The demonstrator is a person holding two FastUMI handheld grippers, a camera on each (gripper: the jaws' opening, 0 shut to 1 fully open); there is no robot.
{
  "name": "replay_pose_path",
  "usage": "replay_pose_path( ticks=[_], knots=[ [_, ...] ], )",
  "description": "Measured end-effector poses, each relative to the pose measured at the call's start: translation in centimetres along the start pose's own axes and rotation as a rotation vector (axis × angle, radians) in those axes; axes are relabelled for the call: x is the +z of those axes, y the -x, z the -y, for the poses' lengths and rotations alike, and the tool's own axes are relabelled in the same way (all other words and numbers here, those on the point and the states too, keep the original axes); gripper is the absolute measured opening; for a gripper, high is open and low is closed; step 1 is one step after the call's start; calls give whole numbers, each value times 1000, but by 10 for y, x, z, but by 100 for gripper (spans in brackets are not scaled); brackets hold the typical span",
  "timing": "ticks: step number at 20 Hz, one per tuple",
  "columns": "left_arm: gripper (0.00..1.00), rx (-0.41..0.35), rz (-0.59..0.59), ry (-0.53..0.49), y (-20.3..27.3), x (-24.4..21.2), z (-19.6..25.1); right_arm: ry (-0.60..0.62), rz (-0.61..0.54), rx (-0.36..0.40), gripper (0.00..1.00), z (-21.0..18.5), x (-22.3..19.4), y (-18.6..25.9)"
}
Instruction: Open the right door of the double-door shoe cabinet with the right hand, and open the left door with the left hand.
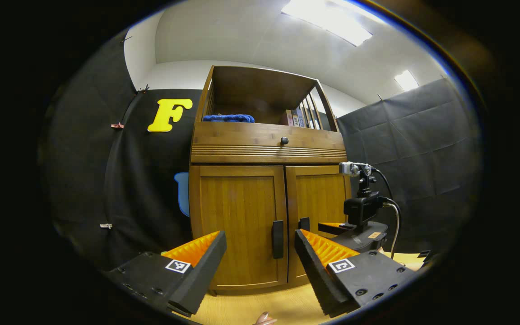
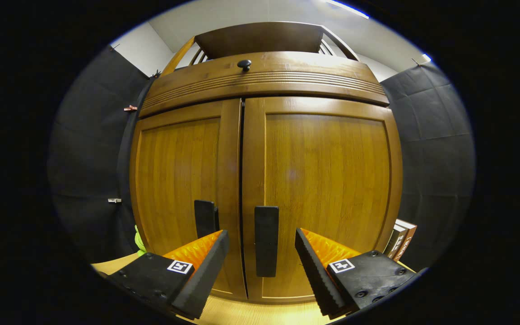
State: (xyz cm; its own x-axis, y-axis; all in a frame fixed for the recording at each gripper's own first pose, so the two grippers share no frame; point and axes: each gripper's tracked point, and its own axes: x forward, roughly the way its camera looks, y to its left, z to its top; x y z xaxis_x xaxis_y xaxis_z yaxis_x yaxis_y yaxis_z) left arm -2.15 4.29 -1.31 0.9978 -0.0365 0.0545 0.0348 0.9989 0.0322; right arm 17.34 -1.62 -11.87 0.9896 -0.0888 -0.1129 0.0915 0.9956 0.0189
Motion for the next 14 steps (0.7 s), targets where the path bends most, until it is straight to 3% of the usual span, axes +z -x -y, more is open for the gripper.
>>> replay_pose_path(
  ticks=[1,2,6,9,12,13,14],
  knots=[
    [95,-2,1,0,0,0,0,-2,-4,-4,95,2,-4,-5],
    [95,-2,1,0,0,1,-1,-4,-6,-6,84,3,-5,-9],
    [95,0,12,-7,-1,3,-1,0,-12,-25,88,8,-15,-24],
    [95,9,19,0,-1,6,-3,-6,-29,-18,77,7,-25,-34],
    [95,25,23,2,1,10,-7,-7,-5,-42,49,11,-22,-40],
    [95,33,24,3,3,9,-10,-9,7,-46,44,12,-20,-40],
    [95,39,23,3,3,8,-12,-17,7,-37,46,10,-16,-39]
  ],
)
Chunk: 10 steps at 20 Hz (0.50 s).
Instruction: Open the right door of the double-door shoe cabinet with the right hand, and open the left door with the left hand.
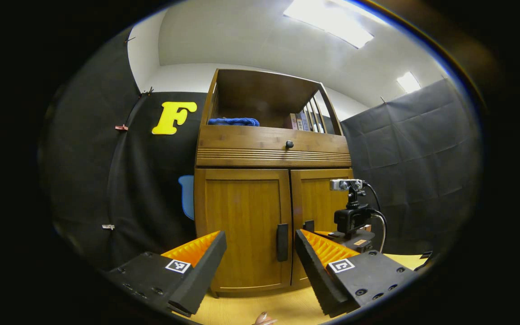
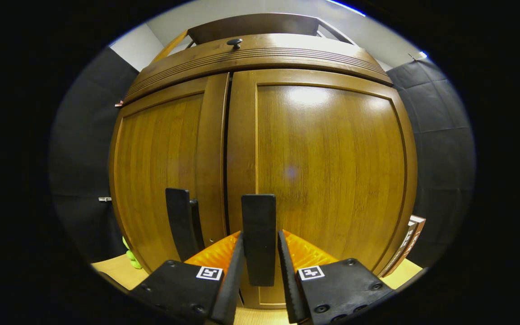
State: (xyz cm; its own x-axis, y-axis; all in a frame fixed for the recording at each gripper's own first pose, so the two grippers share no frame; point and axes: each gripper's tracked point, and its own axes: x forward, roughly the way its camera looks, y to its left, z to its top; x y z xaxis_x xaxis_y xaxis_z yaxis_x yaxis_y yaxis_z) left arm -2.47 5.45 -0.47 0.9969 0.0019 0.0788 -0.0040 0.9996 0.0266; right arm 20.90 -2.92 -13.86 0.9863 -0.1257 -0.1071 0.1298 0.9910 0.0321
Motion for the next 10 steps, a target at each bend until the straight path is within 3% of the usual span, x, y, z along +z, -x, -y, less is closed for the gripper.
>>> replay_pose_path(
  ticks=[6,8,9,10],
  knots=[
    [95,11,-23,-3,2,-5,0,49,-13,-6,20,-2,-5,2],
    [95,10,-26,-5,5,-4,1,41,-25,9,20,-2,-6,3],
    [95,10,-23,-5,6,-3,1,38,-26,17,15,-1,-6,5],
    [95,10,-17,-1,8,-1,1,38,-30,24,20,-1,-6,8]
  ],
)
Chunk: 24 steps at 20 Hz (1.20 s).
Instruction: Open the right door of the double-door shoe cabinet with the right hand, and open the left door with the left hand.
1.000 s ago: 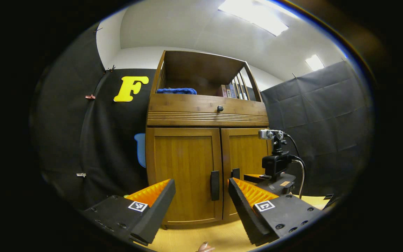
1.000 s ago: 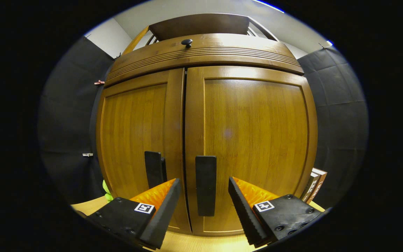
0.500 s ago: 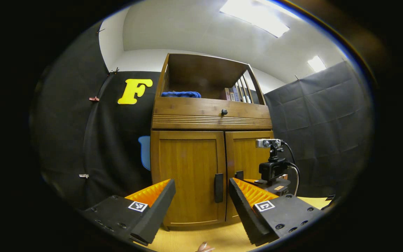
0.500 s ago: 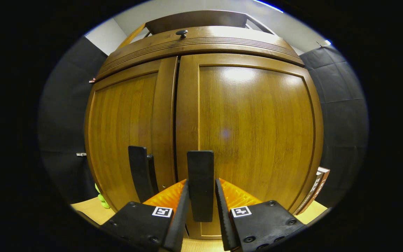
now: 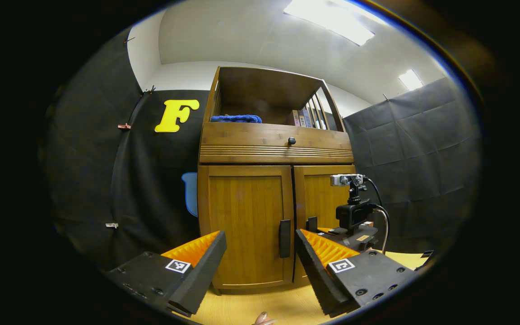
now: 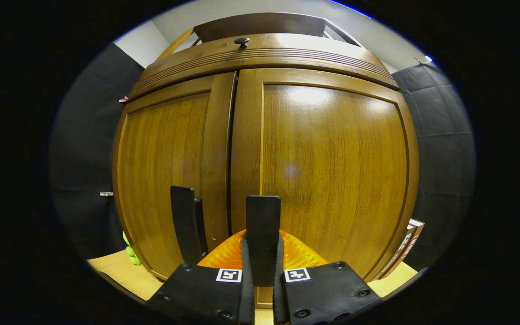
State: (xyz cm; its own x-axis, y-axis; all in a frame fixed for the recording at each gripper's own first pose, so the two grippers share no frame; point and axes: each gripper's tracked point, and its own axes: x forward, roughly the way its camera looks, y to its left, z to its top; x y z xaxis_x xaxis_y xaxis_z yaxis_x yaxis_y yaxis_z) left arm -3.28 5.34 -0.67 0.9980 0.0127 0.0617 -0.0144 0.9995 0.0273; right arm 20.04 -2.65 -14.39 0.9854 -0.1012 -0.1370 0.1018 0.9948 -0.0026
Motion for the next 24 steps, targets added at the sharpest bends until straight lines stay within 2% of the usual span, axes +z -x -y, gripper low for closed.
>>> replay_pose_path(
  ticks=[2,3,4,5,7,8,9,13,15,16,17,18,19,24],
  knots=[
    [95,-4,10,12,1,3,3,1,-4,16,20,0,0,7],
    [95,-7,11,18,3,5,4,-1,-8,25,15,0,0,11],
    [94,-6,8,20,4,5,5,-3,-10,32,19,0,0,15],
    [95,-5,5,18,6,4,6,-4,-14,39,15,0,1,19],
    [95,-1,-4,10,7,4,9,-5,-19,53,15,1,2,27],
    [95,-2,-8,6,9,2,11,-6,-22,61,20,1,2,32],
    [95,-4,-10,4,10,2,13,-7,-24,68,15,1,2,37],
    [95,-21,-17,3,13,3,24,-12,-33,93,15,6,5,59],
    [95,-26,-19,3,15,3,28,-6,-37,93,15,10,6,71],
    [95,-28,-20,3,17,3,30,-2,-38,92,20,12,6,77],
    [95,-31,-20,4,18,3,32,0,-41,91,20,14,7,82],
    [95,-34,-20,6,19,2,34,1,-41,89,15,16,7,86],
    [95,-38,-21,7,20,3,36,4,-41,89,20,18,8,91],
    [95,-53,-27,10,25,2,44,22,-37,78,20,29,10,111]
  ],
)
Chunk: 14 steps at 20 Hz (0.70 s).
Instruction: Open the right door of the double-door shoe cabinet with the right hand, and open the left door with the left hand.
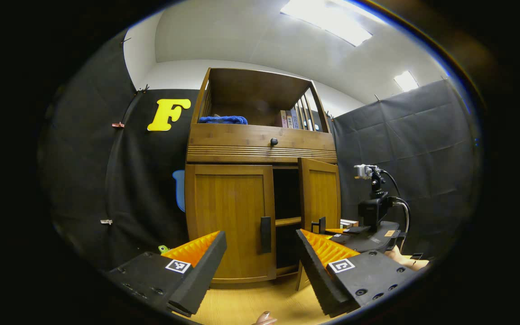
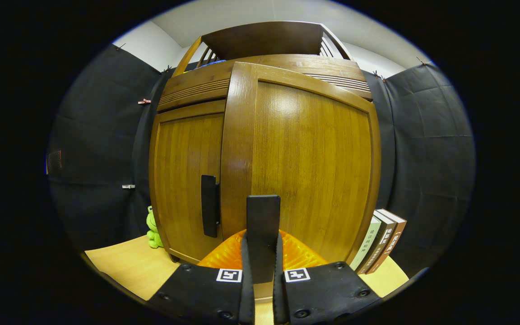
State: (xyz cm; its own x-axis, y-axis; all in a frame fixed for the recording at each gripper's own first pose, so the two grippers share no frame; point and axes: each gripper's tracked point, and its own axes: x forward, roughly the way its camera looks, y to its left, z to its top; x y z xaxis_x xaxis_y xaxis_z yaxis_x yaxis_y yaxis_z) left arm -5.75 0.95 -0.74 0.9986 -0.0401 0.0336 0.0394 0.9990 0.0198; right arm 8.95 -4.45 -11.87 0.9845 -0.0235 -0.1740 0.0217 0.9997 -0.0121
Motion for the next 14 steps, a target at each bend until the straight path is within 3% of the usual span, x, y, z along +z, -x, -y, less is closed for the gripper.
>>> replay_pose_path(
  ticks=[14],
  knots=[
    [95,-79,-10,30,-5,-5,35,31,-19,-44,19,39,3,60]
  ],
)
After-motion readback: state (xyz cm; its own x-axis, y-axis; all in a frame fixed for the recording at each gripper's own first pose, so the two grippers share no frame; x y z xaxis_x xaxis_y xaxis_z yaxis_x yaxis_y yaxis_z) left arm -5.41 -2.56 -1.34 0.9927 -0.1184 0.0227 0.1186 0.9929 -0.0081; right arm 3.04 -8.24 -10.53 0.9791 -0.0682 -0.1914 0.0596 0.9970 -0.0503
